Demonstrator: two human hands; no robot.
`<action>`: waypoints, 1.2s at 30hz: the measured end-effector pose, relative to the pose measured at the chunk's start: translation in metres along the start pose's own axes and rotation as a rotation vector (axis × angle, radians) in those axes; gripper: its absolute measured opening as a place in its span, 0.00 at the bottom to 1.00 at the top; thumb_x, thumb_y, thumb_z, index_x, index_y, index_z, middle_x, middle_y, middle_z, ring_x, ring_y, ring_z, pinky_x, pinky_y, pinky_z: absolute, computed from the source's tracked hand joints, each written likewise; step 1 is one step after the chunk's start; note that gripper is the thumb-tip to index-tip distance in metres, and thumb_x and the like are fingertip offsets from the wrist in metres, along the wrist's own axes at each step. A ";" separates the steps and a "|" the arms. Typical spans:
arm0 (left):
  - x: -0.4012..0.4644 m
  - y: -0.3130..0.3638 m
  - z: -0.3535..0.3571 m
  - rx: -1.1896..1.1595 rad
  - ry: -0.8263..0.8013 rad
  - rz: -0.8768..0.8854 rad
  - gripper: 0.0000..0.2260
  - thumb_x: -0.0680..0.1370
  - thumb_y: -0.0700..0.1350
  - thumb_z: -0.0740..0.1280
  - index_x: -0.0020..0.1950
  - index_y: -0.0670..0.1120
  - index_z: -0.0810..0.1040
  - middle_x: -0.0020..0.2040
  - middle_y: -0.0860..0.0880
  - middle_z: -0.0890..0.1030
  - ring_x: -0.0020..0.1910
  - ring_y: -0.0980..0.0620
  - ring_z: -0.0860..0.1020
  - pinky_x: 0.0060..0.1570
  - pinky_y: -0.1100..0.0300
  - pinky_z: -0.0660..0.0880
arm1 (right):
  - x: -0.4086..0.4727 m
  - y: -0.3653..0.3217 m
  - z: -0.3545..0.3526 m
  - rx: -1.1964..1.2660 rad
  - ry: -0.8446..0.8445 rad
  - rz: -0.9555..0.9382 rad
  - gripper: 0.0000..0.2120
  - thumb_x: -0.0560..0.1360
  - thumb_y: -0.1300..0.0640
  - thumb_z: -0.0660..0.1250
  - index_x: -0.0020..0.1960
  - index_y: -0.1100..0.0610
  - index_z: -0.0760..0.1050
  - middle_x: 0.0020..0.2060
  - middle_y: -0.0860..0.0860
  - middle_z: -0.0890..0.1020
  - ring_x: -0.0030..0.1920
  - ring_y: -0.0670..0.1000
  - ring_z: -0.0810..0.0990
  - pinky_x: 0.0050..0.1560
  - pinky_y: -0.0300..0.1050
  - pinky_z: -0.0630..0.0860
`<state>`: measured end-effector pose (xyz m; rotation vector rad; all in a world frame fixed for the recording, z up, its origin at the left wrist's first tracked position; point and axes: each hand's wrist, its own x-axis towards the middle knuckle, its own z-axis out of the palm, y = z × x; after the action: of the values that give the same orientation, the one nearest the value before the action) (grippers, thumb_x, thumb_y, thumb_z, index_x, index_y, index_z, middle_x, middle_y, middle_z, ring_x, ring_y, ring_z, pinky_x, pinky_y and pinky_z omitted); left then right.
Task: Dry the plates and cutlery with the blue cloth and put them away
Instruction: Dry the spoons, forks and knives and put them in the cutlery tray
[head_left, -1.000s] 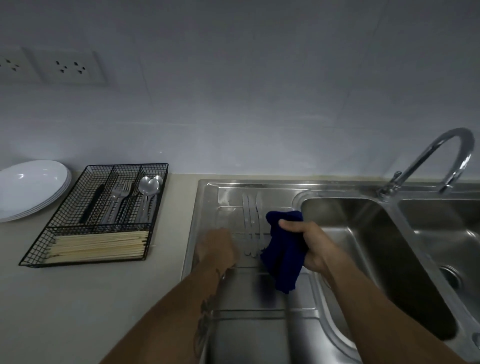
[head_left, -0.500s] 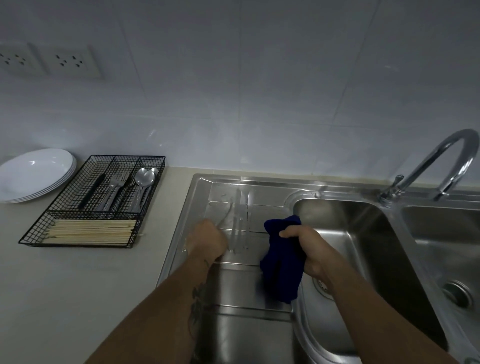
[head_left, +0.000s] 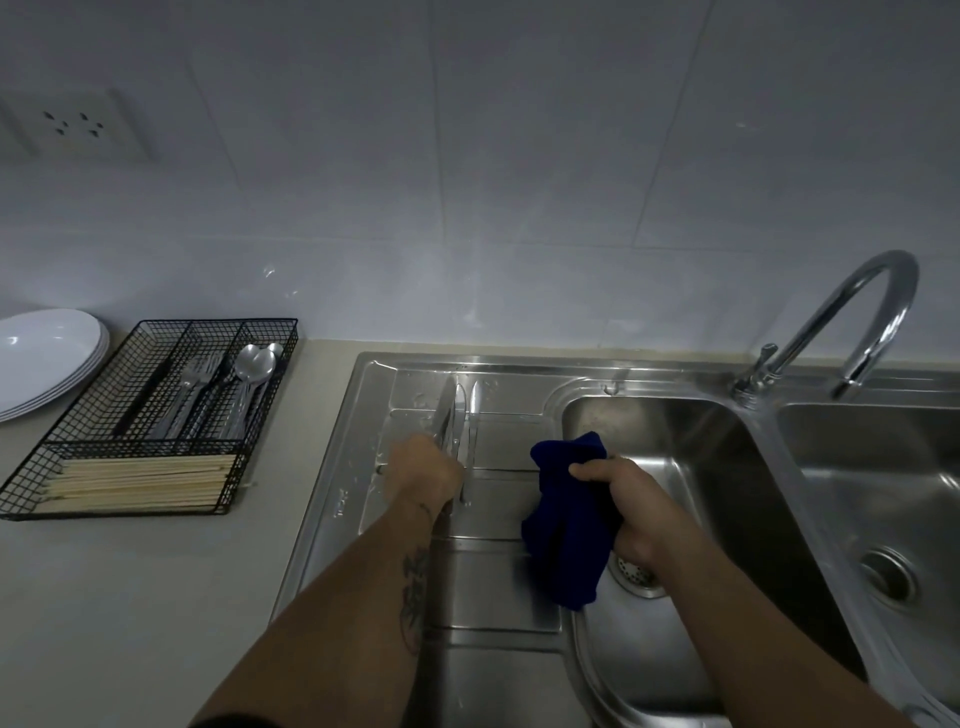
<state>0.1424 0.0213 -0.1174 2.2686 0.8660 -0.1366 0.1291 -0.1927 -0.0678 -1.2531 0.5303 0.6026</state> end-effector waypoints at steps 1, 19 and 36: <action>0.001 0.000 -0.001 -0.034 -0.018 -0.021 0.06 0.74 0.40 0.72 0.40 0.42 0.76 0.39 0.45 0.81 0.39 0.48 0.82 0.44 0.53 0.83 | 0.000 0.001 -0.001 0.001 0.004 -0.001 0.13 0.76 0.68 0.66 0.60 0.61 0.76 0.52 0.61 0.84 0.50 0.61 0.83 0.46 0.53 0.79; 0.009 -0.009 -0.010 0.101 -0.070 0.115 0.07 0.72 0.41 0.73 0.37 0.44 0.76 0.35 0.49 0.78 0.37 0.49 0.80 0.41 0.56 0.81 | -0.003 0.023 0.004 -0.031 0.098 -0.006 0.14 0.75 0.67 0.67 0.60 0.61 0.77 0.53 0.63 0.84 0.53 0.63 0.83 0.50 0.55 0.80; 0.018 -0.039 -0.078 -0.426 -0.371 0.135 0.06 0.76 0.38 0.69 0.41 0.46 0.80 0.39 0.47 0.80 0.39 0.49 0.78 0.43 0.55 0.76 | -0.013 0.046 0.101 -0.029 0.098 -0.081 0.17 0.75 0.69 0.67 0.63 0.60 0.76 0.51 0.62 0.85 0.51 0.63 0.84 0.46 0.54 0.82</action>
<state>0.1213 0.1023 -0.0870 1.8164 0.4887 -0.2741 0.0924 -0.0873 -0.0678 -1.3303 0.5510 0.4850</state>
